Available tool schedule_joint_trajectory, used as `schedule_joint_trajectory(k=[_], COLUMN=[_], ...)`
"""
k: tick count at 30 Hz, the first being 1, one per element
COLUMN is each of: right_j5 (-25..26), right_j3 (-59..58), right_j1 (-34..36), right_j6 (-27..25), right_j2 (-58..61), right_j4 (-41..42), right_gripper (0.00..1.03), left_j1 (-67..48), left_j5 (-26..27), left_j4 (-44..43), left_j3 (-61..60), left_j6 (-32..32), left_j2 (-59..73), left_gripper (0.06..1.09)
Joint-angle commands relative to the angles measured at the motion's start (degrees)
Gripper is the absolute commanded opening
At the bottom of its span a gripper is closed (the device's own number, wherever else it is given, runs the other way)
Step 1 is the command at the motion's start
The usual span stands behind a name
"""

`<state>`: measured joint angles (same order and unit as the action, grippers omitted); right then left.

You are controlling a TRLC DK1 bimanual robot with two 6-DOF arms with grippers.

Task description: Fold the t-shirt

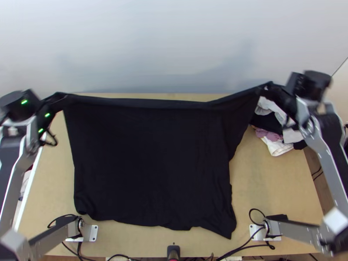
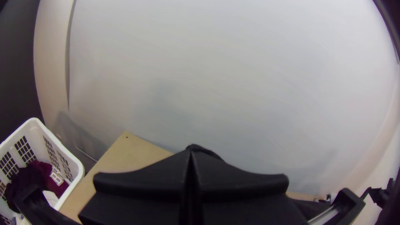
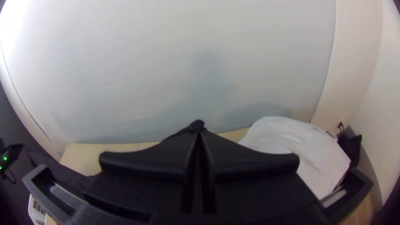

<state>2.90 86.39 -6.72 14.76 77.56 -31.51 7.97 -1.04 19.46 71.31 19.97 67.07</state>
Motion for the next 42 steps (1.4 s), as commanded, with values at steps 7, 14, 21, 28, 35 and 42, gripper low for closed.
schedule_joint_trajectory(k=[7,14,21,28,35,42], right_j5=[-0.79,-0.7,-0.87,-8.52,-14.06,-15.46], right_j3=[21.19,36.48,41.23,24.62,5.72,-5.44], right_j1=[1.27,1.89,1.62,0.48,-2.07,-2.51], right_j6=[6.24,9.14,9.23,8.88,7.74,7.47], right_j2=[29.76,43.47,48.74,39.34,26.85,18.51], right_j4=[1.89,-0.66,-4.79,-7.69,-5.06,-4.35], right_gripper=[0.03,0.03,0.03,0.03,0.03,0.03], left_j1=[-3.13,-2.17,-0.76,-0.76,1.44,3.9], left_j5=[-4.67,-6.43,-7.05,-4.15,-1.77,0.86], left_j4=[-14.1,-16.74,-15.68,-16.83,-19.73,-19.73], left_j3=[7.27,17.46,27.83,19.22,9.9,3.14], left_j6=[-0.89,-0.89,-0.98,-1.16,-2.48,-4.41], left_j2=[26.89,40.25,49.74,46.4,41.83,35.76], left_gripper=[0.1,0.1,0.1,0.1,0.1,0.1])
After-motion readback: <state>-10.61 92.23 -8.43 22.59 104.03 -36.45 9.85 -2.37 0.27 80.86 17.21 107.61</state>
